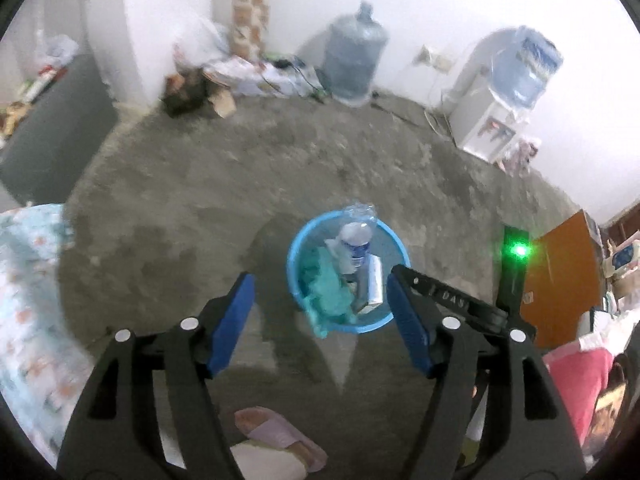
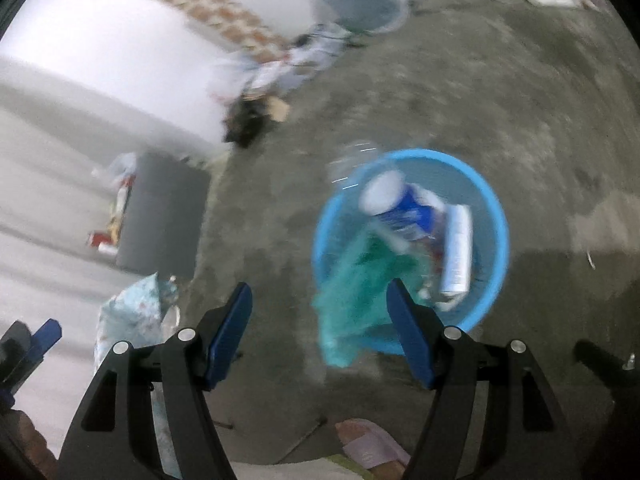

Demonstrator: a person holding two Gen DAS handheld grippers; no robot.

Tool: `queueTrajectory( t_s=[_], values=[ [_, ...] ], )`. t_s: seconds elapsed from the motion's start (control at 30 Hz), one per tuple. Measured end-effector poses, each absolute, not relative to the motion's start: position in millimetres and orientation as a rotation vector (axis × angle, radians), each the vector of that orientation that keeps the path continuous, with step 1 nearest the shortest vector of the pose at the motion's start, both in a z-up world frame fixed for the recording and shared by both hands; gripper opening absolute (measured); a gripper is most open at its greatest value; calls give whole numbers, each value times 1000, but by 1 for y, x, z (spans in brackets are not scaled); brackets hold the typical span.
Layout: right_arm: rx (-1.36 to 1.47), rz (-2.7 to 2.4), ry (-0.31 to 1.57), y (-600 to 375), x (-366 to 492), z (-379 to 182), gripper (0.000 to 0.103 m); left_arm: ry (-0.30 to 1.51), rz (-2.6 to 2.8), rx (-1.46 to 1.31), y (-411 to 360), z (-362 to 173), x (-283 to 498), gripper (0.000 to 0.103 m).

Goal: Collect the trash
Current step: 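Move both grippers back over the floral bed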

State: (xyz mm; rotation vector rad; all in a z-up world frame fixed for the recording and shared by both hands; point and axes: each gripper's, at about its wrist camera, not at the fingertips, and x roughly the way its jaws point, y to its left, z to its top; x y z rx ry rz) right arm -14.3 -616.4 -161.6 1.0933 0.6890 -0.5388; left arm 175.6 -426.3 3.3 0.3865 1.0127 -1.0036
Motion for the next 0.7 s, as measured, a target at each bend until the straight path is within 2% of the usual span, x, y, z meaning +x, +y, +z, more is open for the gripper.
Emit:
queueTrajectory(
  t_s=[0.1,0.17,0.27,0.53,0.7],
  values=[
    [1017,-477,672,-591,3,-130,69,984,-954,334,-377,28,176,70],
    [971,-437,675,-575,14,-111,73,964,-893,283,-330,43,178,75],
    [898,-355,665,-550,28,-80,78,928,-775,189,-258,58,178,77],
    [771,-118,678,-474,60,-24,79,888,-450,-49,-76,65,167,79],
    [716,1,721,-424,83,-7,79,860,-322,-124,-7,65,151,80]
  ],
)
